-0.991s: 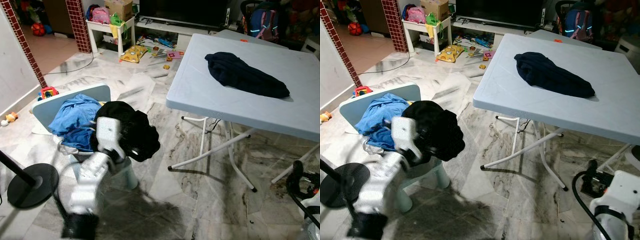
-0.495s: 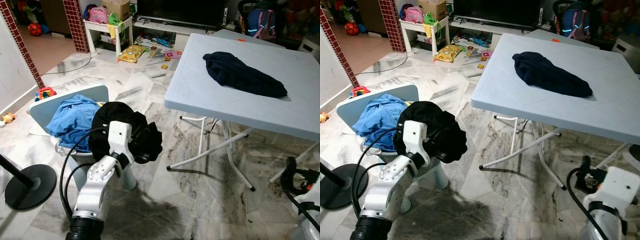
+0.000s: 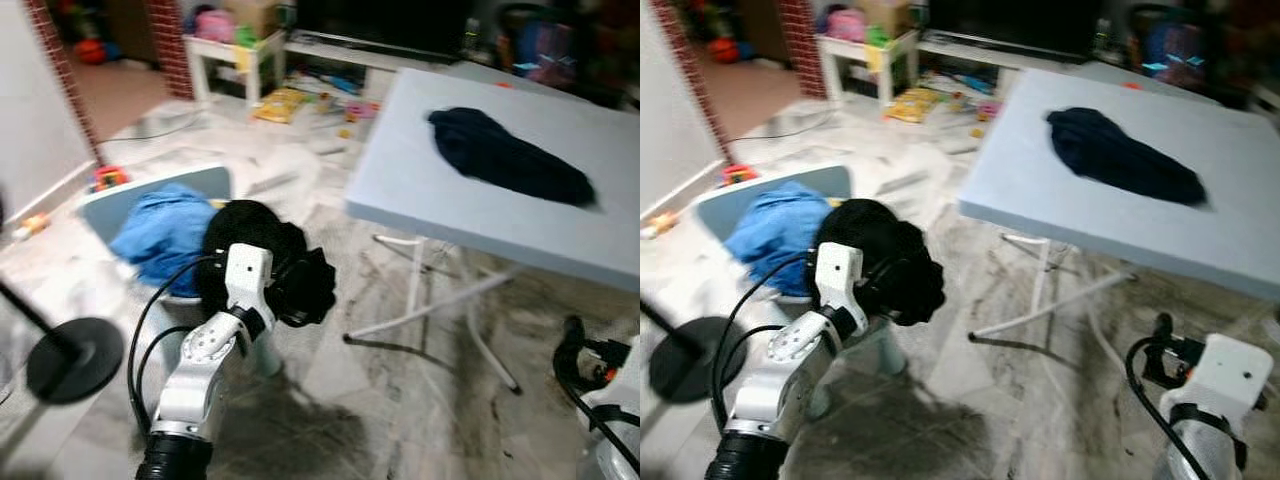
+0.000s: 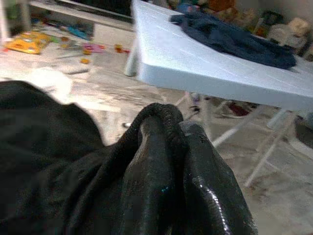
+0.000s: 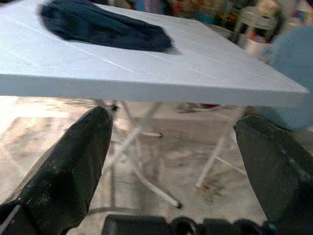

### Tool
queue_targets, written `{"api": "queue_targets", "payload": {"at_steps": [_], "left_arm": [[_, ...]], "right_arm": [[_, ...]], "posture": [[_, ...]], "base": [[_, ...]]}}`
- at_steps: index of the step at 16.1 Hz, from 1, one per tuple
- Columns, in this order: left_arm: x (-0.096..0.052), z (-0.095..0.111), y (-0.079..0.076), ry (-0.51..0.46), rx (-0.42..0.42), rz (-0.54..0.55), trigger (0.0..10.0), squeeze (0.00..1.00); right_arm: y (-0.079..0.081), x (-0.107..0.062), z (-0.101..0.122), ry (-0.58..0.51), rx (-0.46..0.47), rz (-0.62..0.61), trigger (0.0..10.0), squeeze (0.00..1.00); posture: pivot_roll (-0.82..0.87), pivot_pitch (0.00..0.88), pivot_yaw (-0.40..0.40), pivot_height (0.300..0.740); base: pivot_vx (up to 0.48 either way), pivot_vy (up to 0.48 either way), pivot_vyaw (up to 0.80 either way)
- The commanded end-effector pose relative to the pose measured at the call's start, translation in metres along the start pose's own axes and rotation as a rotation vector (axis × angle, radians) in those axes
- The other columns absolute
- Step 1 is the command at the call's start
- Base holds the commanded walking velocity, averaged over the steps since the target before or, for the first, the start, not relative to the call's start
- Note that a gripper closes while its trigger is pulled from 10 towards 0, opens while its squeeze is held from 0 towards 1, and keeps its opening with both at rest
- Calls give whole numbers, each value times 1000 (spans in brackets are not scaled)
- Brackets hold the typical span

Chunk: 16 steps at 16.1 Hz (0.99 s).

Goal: Hang hanger

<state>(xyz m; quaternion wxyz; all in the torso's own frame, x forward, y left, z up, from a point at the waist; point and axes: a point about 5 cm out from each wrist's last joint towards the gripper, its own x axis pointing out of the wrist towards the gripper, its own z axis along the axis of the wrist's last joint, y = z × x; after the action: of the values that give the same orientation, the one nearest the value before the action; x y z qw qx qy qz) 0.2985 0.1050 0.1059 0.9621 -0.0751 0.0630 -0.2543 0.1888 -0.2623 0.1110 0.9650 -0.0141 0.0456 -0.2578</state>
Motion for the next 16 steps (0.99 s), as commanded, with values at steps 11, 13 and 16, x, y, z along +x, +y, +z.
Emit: {"api": "queue_targets", "payload": {"at_steps": [11,13,16], "left_arm": [[3,2,-4,7,-9,-26,10000,0],[3,1,-4,12,-10,-26,10000,0],[5,-2,-1,43,-53,16,10000,0]], "right_arm": [[2,-2,3,-5,0,12,10000,0],[2,-2,2,-2,-1,16,10000,0],[3,-2,2,-1,-3,21,10000,0]], "posture": [[-24,33,-72,740],[-24,29,-73,740],[-22,24,-71,740]], "base": [[0,-277,-476],[0,0,-800],[0,0,-800]]}}
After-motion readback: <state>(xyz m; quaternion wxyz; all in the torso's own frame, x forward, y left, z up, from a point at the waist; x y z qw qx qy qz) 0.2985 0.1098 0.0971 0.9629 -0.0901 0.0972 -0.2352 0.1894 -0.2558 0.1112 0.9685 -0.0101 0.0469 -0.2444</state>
